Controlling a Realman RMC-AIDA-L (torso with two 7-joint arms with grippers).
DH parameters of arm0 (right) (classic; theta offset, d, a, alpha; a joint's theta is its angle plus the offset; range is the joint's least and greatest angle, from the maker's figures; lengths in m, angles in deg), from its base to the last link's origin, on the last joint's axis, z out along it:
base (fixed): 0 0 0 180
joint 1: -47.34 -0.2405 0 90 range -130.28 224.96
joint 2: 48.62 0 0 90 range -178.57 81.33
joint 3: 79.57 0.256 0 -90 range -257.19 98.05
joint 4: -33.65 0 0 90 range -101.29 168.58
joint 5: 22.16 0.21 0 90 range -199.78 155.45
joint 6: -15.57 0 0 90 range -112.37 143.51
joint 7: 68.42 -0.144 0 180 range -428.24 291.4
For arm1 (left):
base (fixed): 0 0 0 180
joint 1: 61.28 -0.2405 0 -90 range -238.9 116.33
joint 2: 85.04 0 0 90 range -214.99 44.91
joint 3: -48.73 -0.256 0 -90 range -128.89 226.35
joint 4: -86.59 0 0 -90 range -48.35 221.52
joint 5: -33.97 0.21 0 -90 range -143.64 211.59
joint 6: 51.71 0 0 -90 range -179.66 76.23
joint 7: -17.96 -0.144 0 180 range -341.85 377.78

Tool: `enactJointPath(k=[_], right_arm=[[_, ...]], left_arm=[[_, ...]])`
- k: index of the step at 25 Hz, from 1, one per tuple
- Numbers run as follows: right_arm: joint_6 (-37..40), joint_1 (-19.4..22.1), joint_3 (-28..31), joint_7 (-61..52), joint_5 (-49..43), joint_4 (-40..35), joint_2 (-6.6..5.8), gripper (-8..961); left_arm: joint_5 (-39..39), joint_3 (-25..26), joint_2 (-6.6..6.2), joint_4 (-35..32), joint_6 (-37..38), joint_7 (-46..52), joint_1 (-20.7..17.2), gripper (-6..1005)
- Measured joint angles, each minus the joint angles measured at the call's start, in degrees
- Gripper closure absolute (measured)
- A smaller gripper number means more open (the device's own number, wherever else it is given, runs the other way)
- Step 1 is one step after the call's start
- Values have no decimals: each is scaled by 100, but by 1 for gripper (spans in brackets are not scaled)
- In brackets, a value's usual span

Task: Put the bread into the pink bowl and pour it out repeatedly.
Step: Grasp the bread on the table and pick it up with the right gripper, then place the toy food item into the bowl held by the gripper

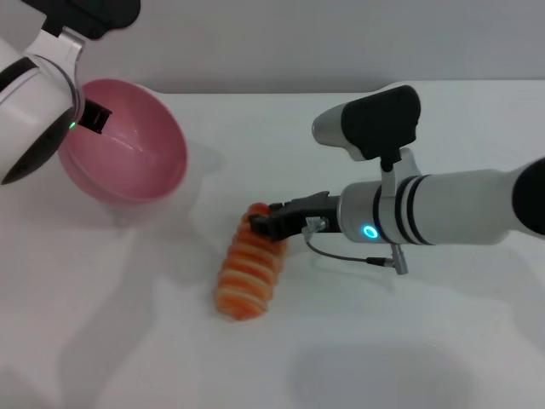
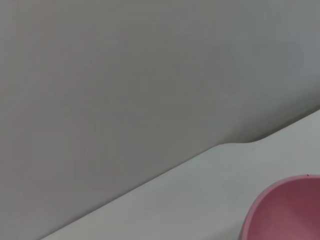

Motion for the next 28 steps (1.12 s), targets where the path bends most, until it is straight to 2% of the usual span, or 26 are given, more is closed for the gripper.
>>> enactJointPath(k=[4,9,15,20,28], right_arm=[[-117,382,248,0,-319,-565,-35,591],[-459,920,694,-210,-1077,-1437,-19,663],[-865,1477,953,-645,-1911,-2716,-19,688],[-1299,1727,1178,-954,-2619,-3748,-5,709],[-1650,1796,1374,-1094,-3062,-4729,7,772]], left_arm=[[-36,-22,6,12,37,0,-19,952],[-54,-34,11,12,37,0,-25,952],[-70,-48,17,22,28,0,-35,952],[-362,-136,29,78,75,7,-66,952],[-506,-231,34,156,162,37,-106,952]])
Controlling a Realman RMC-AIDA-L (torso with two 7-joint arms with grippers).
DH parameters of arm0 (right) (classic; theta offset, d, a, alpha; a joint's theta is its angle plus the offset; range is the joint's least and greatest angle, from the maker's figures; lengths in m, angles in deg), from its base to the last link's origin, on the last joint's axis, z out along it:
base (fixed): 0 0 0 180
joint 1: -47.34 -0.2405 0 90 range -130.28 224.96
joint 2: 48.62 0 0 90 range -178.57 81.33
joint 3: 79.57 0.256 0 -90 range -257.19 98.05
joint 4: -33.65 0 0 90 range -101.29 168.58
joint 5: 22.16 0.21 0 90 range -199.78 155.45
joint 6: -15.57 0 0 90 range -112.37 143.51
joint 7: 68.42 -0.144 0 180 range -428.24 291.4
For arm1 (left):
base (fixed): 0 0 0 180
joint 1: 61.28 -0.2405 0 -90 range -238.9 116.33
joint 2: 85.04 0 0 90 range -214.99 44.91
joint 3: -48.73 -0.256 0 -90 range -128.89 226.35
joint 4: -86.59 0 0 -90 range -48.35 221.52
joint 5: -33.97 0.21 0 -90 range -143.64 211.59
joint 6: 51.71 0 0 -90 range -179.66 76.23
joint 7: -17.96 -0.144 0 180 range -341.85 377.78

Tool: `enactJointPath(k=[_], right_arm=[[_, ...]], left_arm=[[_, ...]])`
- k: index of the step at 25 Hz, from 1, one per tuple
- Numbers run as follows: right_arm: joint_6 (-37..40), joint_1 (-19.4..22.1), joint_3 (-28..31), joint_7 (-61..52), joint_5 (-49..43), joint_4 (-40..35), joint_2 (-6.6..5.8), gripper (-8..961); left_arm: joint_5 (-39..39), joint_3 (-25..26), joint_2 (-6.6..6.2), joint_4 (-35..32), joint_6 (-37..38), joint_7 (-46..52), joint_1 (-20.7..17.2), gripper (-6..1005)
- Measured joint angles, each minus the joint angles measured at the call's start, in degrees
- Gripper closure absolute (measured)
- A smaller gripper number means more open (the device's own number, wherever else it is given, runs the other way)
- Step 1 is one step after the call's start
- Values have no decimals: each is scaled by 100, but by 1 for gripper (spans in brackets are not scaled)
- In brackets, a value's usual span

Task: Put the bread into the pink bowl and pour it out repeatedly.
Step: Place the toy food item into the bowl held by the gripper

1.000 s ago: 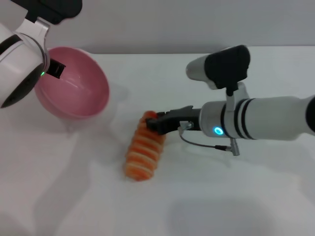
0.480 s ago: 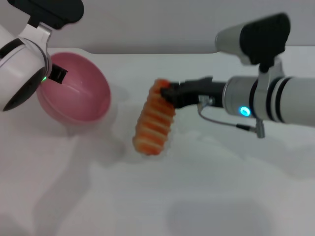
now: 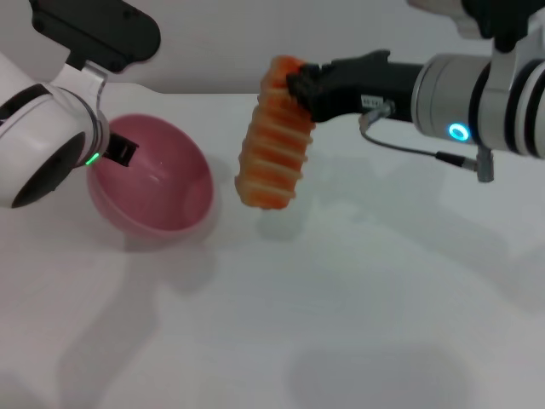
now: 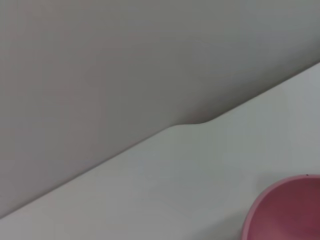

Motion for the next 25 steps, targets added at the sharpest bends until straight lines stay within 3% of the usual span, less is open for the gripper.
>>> enactJointPath(k=[5,16,25], right_arm=[[-30,-23,25,-48,-160,-162,1,813],[326,-339,-185,-44,-166,660,-6,924],[453,-444,-278,-23,-113,712,-6,949]], left_arm=[[-252,-82,0,21,45,-17,13,951],[-876,-301,-1,-309,214,-33,61,951],[-1095,-435,-1,-518,337,-37,61,951]])
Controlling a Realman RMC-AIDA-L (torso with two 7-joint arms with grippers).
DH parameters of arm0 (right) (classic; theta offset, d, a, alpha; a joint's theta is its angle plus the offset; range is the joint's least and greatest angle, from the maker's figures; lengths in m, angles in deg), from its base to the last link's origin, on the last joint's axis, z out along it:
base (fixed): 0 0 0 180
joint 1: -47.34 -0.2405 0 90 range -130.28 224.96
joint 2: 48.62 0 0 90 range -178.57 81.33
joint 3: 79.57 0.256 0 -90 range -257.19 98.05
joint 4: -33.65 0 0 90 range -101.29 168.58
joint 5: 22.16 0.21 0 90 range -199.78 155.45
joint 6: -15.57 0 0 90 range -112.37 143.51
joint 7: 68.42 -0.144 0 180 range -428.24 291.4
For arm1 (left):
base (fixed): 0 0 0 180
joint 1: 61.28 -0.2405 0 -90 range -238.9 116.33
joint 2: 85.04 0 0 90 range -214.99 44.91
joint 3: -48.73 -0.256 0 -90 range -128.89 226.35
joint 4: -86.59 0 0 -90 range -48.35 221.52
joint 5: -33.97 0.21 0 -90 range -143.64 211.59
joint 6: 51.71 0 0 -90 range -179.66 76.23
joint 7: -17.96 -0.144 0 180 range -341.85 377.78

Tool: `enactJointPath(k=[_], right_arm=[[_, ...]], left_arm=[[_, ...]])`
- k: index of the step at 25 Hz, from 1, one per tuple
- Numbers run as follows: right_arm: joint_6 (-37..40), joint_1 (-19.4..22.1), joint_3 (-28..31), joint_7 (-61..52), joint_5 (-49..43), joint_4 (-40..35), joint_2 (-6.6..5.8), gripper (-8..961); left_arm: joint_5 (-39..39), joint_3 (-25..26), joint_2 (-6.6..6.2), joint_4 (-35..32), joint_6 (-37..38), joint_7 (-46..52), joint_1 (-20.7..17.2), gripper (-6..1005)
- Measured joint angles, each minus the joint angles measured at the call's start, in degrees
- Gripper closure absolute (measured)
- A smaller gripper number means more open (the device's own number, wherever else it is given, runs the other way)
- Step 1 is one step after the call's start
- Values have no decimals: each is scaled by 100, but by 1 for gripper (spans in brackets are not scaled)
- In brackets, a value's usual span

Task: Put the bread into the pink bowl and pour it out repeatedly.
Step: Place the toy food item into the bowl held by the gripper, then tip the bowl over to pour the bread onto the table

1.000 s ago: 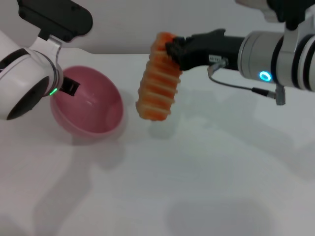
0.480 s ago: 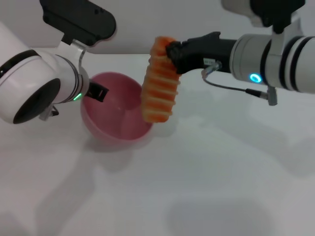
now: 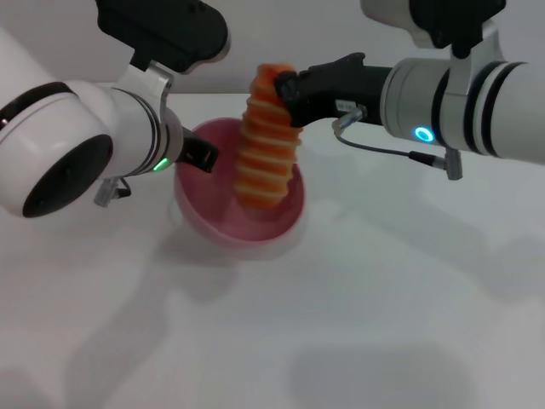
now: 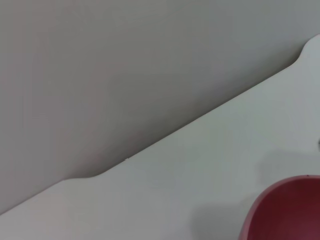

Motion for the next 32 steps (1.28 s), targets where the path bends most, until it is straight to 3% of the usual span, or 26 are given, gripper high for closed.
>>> enactJointPath(k=[13,16,19,21,24,28,32], right_arm=[[237,31,-343,42,-193,158,0,805],[491,357,-260,-36,-541,-130,5,704],[399,781,287,-247,-941,-645,12,602],[360,1079,636,-341,-1264,-917,19,360],[669,1580,1019,-316,-1678,-1081,32,344],[1771,2284,1182,-248,-2006,-928,48,323],[3687,2916,988,-121,-2124,-340,58,302]], left_arm=[[-218,44,-17,-84,241,-176,-1,951],[-221,35,-15,-89,250,-253,-15,951],[-249,9,-11,-214,246,-289,-59,951],[-260,-34,-10,-279,246,-296,-64,951],[-264,-156,-6,-319,274,-307,-13,951],[-263,-278,2,-306,355,-313,32,951],[-224,-436,7,-273,496,-323,43,952]])
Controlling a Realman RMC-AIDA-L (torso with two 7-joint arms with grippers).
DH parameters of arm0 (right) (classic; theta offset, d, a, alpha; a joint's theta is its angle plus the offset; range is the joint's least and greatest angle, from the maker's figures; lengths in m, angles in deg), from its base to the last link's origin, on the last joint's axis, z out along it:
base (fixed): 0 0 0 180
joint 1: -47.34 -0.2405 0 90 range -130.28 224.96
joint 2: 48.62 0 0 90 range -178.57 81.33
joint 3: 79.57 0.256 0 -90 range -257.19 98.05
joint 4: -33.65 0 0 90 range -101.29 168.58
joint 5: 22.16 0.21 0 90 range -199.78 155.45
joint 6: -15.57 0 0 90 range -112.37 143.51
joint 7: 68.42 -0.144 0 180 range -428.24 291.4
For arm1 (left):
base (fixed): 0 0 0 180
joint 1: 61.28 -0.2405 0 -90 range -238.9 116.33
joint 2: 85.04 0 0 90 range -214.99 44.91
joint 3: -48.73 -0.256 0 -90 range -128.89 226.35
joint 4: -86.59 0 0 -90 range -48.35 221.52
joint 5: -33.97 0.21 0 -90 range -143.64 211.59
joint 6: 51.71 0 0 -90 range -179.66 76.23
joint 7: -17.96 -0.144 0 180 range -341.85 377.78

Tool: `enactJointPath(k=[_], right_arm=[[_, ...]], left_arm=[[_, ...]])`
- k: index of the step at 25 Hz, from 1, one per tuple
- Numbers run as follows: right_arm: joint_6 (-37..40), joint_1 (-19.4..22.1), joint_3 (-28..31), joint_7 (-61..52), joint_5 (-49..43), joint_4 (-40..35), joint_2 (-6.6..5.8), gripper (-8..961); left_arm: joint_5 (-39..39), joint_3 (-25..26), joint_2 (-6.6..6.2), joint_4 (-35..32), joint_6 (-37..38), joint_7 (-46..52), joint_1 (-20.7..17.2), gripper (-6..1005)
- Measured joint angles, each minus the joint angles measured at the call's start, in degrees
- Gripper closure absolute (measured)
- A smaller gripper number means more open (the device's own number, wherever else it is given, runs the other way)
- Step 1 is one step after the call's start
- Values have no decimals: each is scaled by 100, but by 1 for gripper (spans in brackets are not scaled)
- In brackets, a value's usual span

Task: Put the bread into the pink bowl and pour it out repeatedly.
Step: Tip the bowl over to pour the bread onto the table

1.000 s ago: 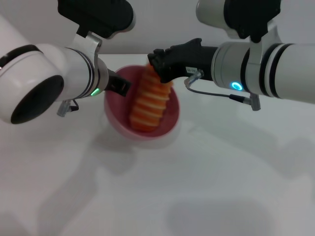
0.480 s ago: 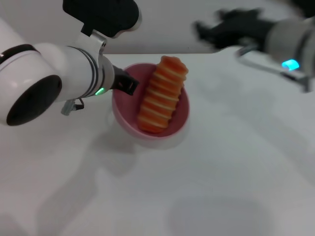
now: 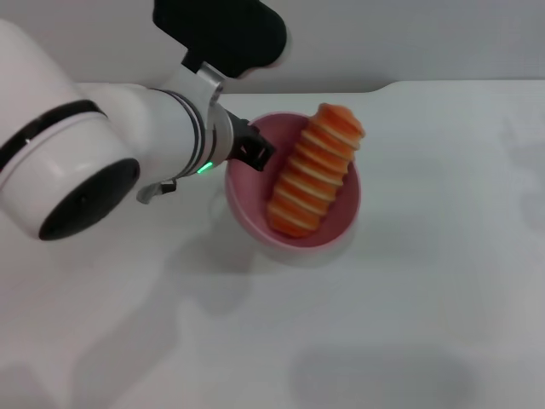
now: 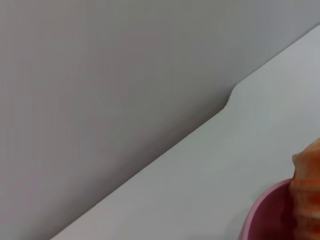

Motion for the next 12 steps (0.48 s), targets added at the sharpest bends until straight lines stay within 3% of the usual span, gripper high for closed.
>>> enactJointPath(k=[7,12], right_arm=[[393,36,-208,-16,38,488,-17,301],[425,1,-356,-53,137,678,-26,301]], left_arm=[[351,-222,3,14,285,-113,-21,952],[694,-655,20,147,910,-262,6,951]])
